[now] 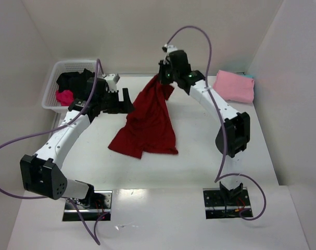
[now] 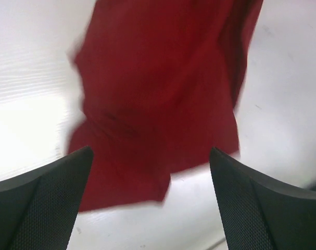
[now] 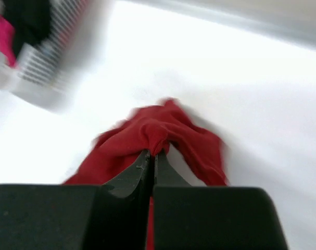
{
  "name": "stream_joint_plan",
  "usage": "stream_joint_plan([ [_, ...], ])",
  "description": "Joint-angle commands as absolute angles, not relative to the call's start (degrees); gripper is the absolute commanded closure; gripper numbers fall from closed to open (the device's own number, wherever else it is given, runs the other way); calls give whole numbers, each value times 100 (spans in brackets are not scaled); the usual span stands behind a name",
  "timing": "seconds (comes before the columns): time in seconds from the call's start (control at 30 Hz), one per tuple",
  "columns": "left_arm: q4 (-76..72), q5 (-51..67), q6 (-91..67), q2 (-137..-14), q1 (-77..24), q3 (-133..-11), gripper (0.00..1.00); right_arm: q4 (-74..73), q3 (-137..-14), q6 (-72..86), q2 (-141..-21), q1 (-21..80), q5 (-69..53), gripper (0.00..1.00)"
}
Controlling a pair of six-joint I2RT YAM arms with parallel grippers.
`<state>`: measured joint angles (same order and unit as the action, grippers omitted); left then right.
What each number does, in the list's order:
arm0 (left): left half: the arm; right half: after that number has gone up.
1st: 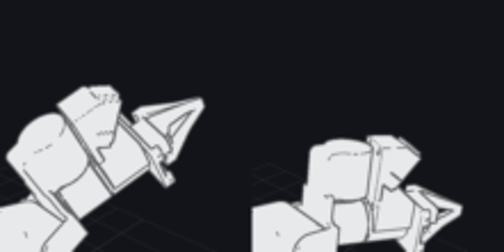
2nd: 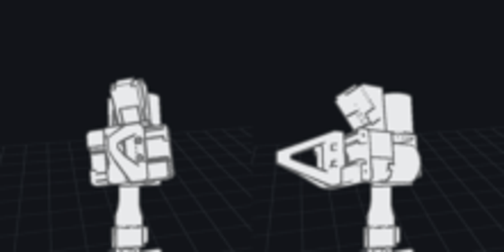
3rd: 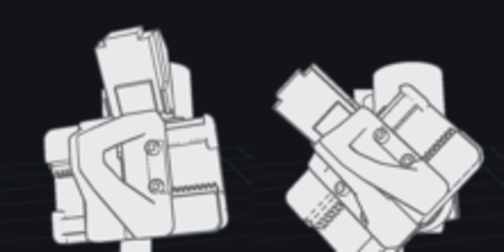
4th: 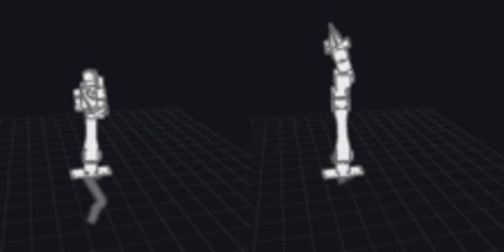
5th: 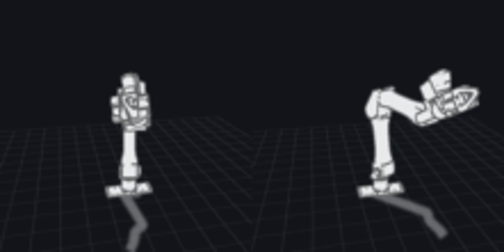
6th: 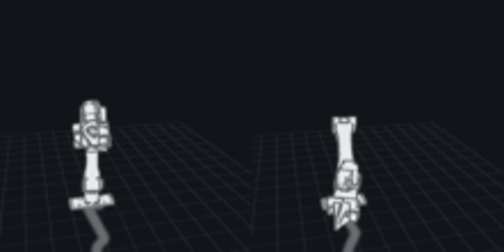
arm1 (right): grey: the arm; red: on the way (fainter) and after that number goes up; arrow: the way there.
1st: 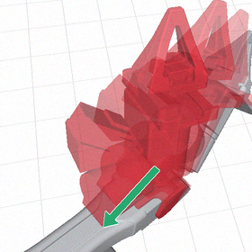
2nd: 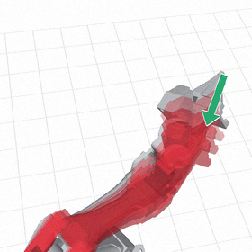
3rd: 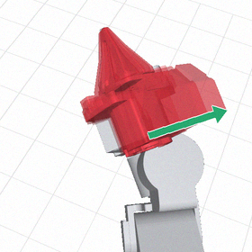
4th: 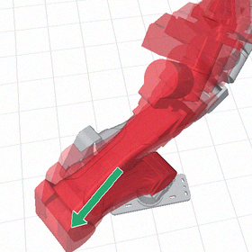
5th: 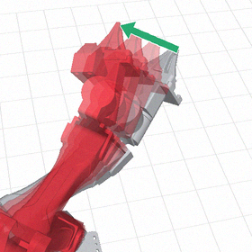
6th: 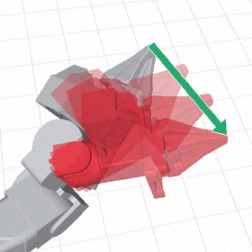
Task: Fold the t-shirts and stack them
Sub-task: Flatten out the tshirt
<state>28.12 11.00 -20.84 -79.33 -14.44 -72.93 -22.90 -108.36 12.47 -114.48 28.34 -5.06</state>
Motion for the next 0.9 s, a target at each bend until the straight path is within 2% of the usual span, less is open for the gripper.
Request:
stream_joint_plan([
  [0.0, 2189, 2670, -1775, -7910, -1424, -7110, 0, -2654, -12022, 993, -10416, 2865, -307, 100],
  [0.13, 1899, 3505, -1775, -8270, -1424, -7163, 0, -2742, -12243, 1151, -9933, 2865, -518, 100],
  [0.37, 477, 3454, -1889, -8866, -1687, -7066, 0, -2681, -12243, 1573, -9352, 2918, -1643, 100],
  [0.6, -253, 3691, -1749, -10140, -2100, -7936, 0, -2743, -12051, 1573, -8851, 3050, -1591, 100],
  [0.7, -422, 3472, -1828, -10808, -2241, -8199, 0, -2672, -11831, 1626, -8491, 3050, -1468, 100],
  [0.87, -421, 2708, -1890, -11223, -2452, -8201, 0, -2856, -11340, 1503, -8192, 3050, -985, 100],
])
